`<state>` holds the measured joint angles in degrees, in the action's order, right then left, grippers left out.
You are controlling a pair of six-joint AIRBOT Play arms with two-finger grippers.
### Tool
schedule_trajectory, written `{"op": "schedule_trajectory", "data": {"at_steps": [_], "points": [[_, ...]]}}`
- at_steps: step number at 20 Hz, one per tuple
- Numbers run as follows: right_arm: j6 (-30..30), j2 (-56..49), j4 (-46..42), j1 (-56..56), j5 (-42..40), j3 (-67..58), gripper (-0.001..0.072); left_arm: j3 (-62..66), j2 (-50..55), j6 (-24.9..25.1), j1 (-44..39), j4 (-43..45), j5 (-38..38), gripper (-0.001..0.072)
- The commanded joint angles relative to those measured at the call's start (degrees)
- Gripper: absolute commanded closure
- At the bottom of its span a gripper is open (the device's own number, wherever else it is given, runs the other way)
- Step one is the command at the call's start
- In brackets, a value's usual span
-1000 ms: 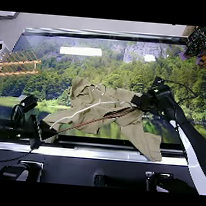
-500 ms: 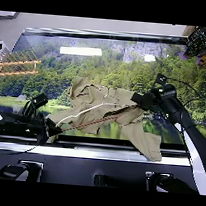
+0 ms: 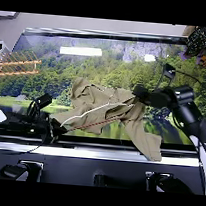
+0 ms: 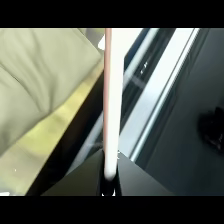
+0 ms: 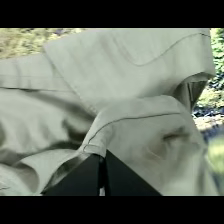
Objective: Fold the clothes and pants, and hang the long-sleeved shirts on hangers.
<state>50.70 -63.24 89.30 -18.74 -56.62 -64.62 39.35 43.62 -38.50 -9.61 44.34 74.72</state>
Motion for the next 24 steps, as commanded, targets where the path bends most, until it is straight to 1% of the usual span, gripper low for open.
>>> {"op": "schedule_trajectory", "data": {"at_steps": [1, 5, 9, 13, 15, 17, 19, 21, 23, 24], "points": [[1.66, 5.49, 3.34, -0.04, -2.08, -0.07, 0.0672, 0.00, 0.04, -0.02, -0.13, -1.49, -3.67, 0.0678], [2.62, 8.85, 4.98, -3.52, -3.52, -0.07, 0.0672, 0.00, 0.39, 0.00, -1.07, -2.60, -6.54, 0.0678], [0.02, 9.01, 3.08, -6.86, -3.06, -0.07, 0.0672, 0.00, 3.96, 0.00, -7.23, -2.60, -7.56, 0.0678], [-0.02, 9.01, 1.88, -6.86, -2.43, -0.07, 0.0672, 0.00, 7.23, 0.04, -11.72, -3.28, -12.94, 0.0678], [0.61, 9.01, 1.86, -6.86, -2.43, -0.07, 0.0672, 0.00, 8.76, 1.29, -12.81, -5.60, -13.31, 0.0679], [1.25, 9.03, 2.25, -6.88, -2.36, -0.07, 0.0672, 0.00, 10.54, 1.79, -13.86, -6.03, -13.44, 0.0678], [3.89, 9.01, 4.81, -6.88, -3.56, -0.20, 0.0672, 0.00, 12.00, 2.49, -14.91, -6.10, -15.41, 0.0678], [5.60, 9.03, 4.63, -6.86, -5.51, -0.70, 0.0672, 0.02, 12.94, 4.74, -15.52, -8.00, -17.88, 0.0679], [7.08, 9.07, 4.85, -6.88, -6.29, -0.90, 0.0672, 0.02, 14.08, 6.19, -15.50, -11.34, -20.13, 0.0679], [7.37, 9.07, 5.35, -6.88, -6.95, -0.90, 0.0672, 0.02, 14.88, 7.67, -15.50, -13.20, -20.68, 0.0678]]}}
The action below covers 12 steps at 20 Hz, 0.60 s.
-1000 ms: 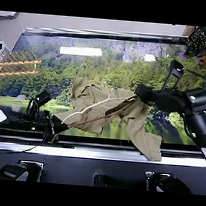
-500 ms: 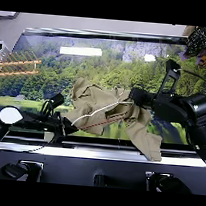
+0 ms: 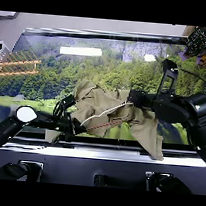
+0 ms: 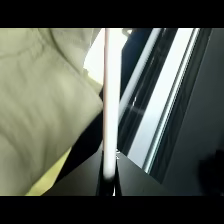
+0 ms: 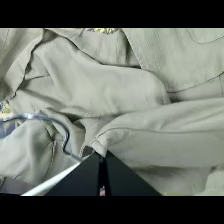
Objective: Fold the clothes and pants, and hang the long-sleeved shirts on hangers.
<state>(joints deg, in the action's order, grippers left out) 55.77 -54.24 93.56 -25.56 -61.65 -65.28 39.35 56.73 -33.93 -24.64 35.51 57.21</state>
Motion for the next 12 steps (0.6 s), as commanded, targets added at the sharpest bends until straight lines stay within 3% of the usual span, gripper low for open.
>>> {"op": "schedule_trajectory", "data": {"at_steps": [1, 10, 12], "points": [[3.30, 0.07, 2.08, -0.07, -2.56, -0.24, 0.0672, 0.04, 2.71, 4.28, -0.46, -6.40, -3.34, 0.0678], [4.90, -0.74, 0.37, -0.04, -1.57, -0.22, 0.0670, 0.31, 6.95, 6.93, -2.38, -10.54, -3.30, 0.0678], [4.90, -1.31, 0.44, -0.04, -1.31, -0.22, 0.0574, 0.31, 6.99, 6.93, -2.58, -10.56, -3.32, 0.0678]]}}
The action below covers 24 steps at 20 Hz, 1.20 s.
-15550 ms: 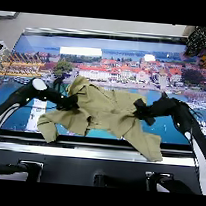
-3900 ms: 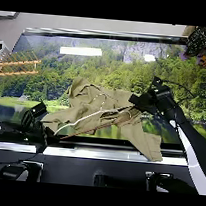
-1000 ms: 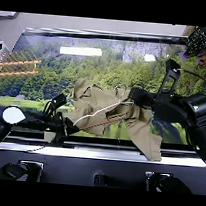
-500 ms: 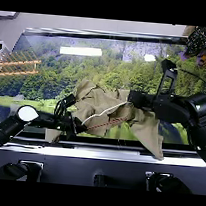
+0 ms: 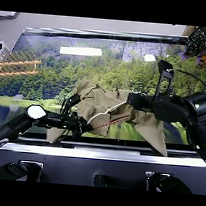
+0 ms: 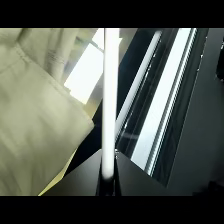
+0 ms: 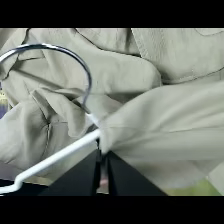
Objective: Fold the clothes and pants, and hang the long-sleeved shirts on hangers.
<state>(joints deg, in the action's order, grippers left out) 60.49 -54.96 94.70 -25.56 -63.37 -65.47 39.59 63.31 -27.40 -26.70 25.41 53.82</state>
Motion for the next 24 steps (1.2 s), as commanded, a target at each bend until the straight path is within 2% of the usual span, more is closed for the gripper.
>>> {"op": "schedule_trajectory", "data": {"at_steps": [1, 3, 4, 7, 10, 11, 12, 13, 15, 17, 19, 20, 21, 22, 24], "points": [[0.17, -0.63, -0.72, -0.04, -0.04, -0.04, 0.0547, 0.07, 0.42, 0.39, -0.50, -0.46, 0.07, 0.0678], [0.15, -0.63, -1.01, -0.04, -3.02, -0.04, 0.0375, 0.07, 0.42, 0.39, -0.50, -0.46, 0.02, 0.0678], [0.13, -0.55, -1.11, -0.04, -4.83, -0.04, 0.0349, 0.07, 0.42, 0.39, -0.50, -0.46, 0.02, 0.0678], [-1.25, 1.20, -1.97, -0.04, -8.85, -0.04, 0.0348, 0.07, 0.42, 0.39, -0.50, -0.46, -1.03, 0.0678], [-8.02, 5.64, -7.28, 4.22, -13.33, -1.57, 0.0344, 0.07, 0.39, 0.37, -0.50, -0.46, -1.40, 0.0678], [-7.80, 6.38, -7.41, 8.13, -14.67, -2.67, 0.0344, 0.07, 0.39, 0.37, -0.50, -0.46, -1.38, 0.0678], [-4.46, 6.27, -5.44, 13.31, -15.67, -3.89, 0.0344, 0.07, 0.39, 0.37, -0.50, -0.46, -1.38, 0.0678], [1.33, 5.46, -1.86, 18.38, -16.24, -4.63, 0.0344, 0.07, 0.39, 0.37, -0.50, -0.46, -1.38, 0.0678], [17.79, 2.14, 4.66, 27.52, -17.40, -4.81, 0.0345, 0.07, 0.39, 0.35, -0.50, -0.46, -1.18, 0.0678], [38.40, -1.05, 5.35, 31.32, -18.32, -4.81, 0.0346, 0.07, 0.39, 0.26, -0.48, -0.44, -0.59, 0.0678], [63.84, -2.95, 5.51, 31.41, -17.64, -4.81, 0.0331, 0.04, 0.39, 0.15, -0.46, -0.42, -0.26, 0.0678], [74.16, -3.69, 5.68, 31.43, -16.33, -4.79, 0.0323, 0.04, 0.39, 0.15, -0.46, -0.42, -0.26, 0.0678], [79.80, -4.50, 5.75, 31.43, -14.56, -4.79, 0.0322, 0.04, 0.42, 0.15, -0.46, -0.42, -0.26, 0.0678], [82.68, -5.73, 5.95, 31.43, -12.79, -4.81, 0.0321, 0.04, 0.39, 0.15, -0.46, -0.42, -0.04, 0.0678], [85.46, -8.81, 8.79, 31.43, -14.62, -4.79, 0.0322, 0.04, 0.42, 0.13, -0.46, -0.42, 0.83, 0.0678]]}}
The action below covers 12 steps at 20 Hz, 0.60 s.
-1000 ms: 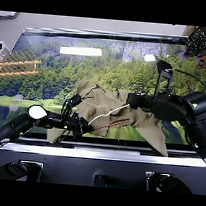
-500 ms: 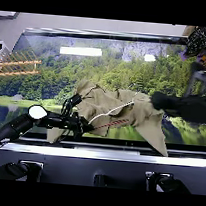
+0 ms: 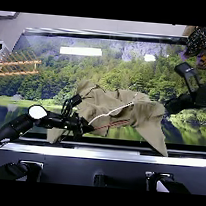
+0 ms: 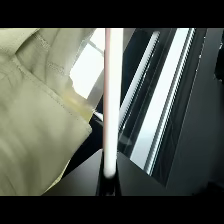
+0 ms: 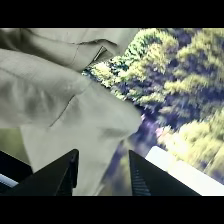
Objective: Fold the clothes and pants, and hang the long-sleeved shirts on hangers.
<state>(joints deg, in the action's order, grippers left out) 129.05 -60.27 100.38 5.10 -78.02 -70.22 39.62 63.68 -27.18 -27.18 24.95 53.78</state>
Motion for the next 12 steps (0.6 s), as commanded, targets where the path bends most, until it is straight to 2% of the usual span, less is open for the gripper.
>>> {"op": "schedule_trajectory", "data": {"at_steps": [1, 3, 7, 8, 12], "points": [[18.99, -5.14, 4.57, 0.76, -2.91, -0.07, 0.0322, 0.02, 0.04, -0.37, 0.02, 0.07, 1.09, 0.0678], [21.49, -7.02, 6.01, 0.76, -5.77, -0.04, 0.0322, 0.02, 0.04, -0.44, 0.02, 0.07, 1.25, 0.0678], [22.49, -8.00, 7.63, 0.76, -4.35, -0.04, 0.0320, 0.02, 0.04, -0.44, 0.02, 0.07, 1.22, 0.0678], [22.49, -8.61, 7.67, 0.76, -4.37, -0.04, 0.0281, 0.02, 0.04, -0.44, 0.04, 0.07, 1.22, 0.0678], [22.49, -11.30, 7.87, 0.76, -0.61, -0.04, 0.0281, 0.02, 0.04, -0.48, 0.44, 0.07, 1.22, 0.0677]]}}
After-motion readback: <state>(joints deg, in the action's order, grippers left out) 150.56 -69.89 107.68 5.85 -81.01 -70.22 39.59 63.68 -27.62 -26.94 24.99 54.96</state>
